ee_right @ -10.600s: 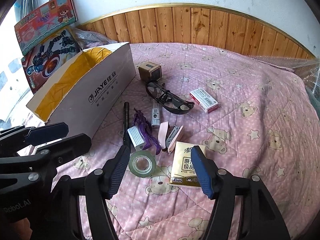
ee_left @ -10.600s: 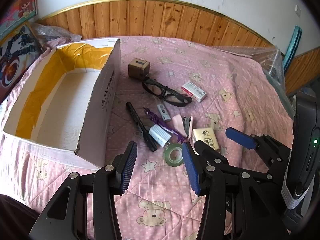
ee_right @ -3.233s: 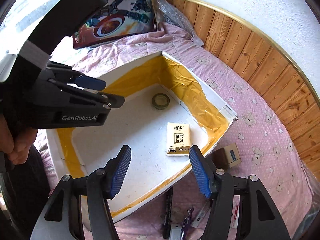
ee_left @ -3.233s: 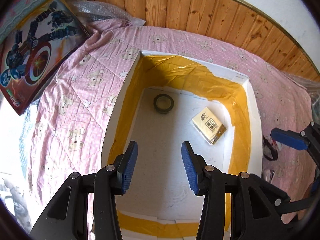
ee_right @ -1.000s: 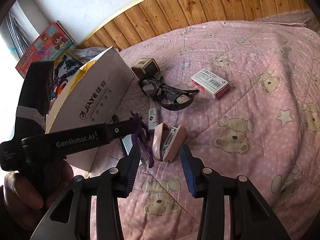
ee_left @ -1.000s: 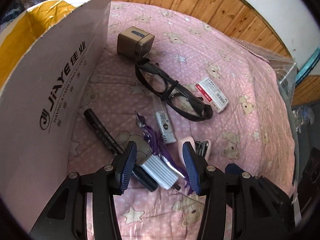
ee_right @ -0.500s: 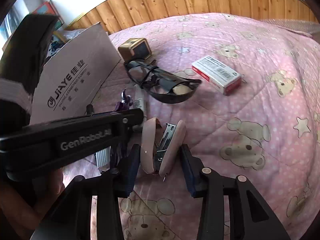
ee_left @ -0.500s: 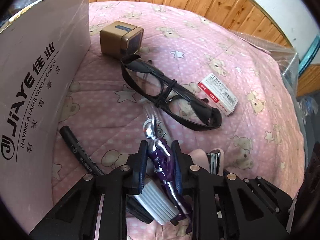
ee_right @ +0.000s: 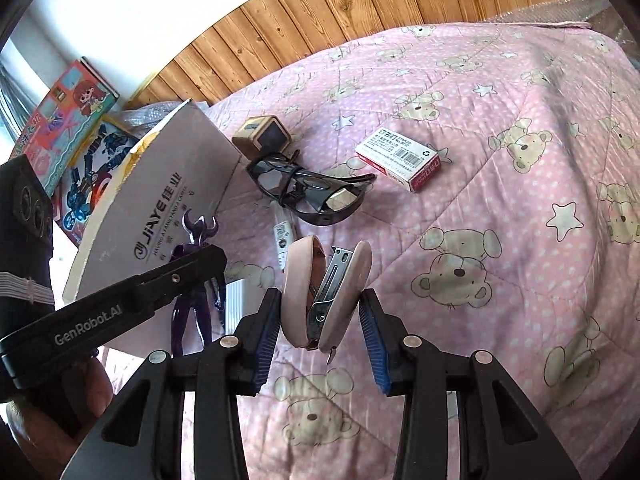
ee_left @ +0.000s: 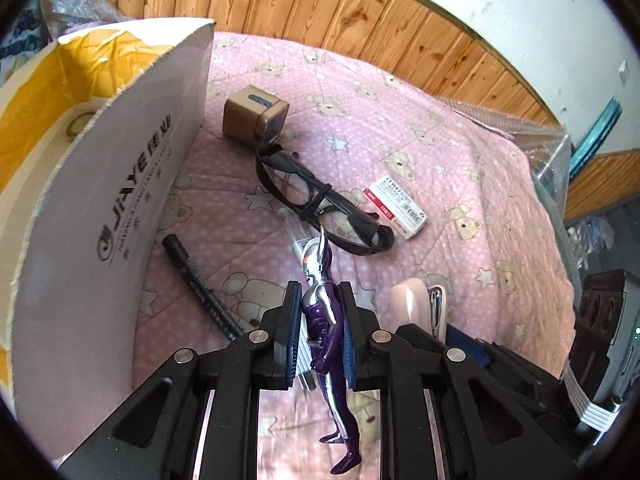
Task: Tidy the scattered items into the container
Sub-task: 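Grasp the purple action figure with the left tool while the right tool grasps the pink stapler, then carry the action figure in the left tool and stapler in the right tool over the box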
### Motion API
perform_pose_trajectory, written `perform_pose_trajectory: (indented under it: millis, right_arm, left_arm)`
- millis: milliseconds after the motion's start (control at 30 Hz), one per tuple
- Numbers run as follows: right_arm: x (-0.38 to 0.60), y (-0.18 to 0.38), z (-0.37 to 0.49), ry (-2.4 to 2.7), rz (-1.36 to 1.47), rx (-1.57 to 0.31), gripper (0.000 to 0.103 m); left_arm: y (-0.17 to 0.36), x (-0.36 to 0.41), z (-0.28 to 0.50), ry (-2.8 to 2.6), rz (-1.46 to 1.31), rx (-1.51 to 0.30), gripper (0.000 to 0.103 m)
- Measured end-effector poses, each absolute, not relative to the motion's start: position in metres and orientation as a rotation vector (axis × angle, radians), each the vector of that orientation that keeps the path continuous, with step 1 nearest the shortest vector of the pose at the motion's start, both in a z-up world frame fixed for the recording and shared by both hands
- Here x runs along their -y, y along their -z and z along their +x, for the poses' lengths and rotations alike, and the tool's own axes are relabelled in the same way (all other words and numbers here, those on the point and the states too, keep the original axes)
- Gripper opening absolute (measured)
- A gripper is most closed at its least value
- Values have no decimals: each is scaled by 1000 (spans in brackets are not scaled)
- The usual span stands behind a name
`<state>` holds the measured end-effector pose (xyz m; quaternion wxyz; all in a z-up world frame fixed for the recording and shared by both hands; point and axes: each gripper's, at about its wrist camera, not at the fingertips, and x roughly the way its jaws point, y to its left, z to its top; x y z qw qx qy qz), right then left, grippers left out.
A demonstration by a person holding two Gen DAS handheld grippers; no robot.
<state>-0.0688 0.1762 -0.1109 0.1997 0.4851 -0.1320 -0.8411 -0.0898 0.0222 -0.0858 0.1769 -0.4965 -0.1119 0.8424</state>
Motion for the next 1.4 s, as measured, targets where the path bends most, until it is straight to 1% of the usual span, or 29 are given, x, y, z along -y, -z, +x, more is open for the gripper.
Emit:
perform_pose_trajectory:
  millis: [333,733,1167,1400]
  right_arm:
    - [-169,93,-42,2325,1314,345,42]
    - [-154,81,-8,2301,1275,257,42]
    - [-152,64,28,2298,1227,185,42]
    - [-141,45,42,2286,1178,142,42]
  left_arm:
    - [63,-7,-51,-2422,-1375,321,18]
    - [33,7,-12,-2478,-1296,282,18]
    - [13,28,22,-2489,-1223,325,18]
    - [0,49,34,-2521,-1183,362,18]
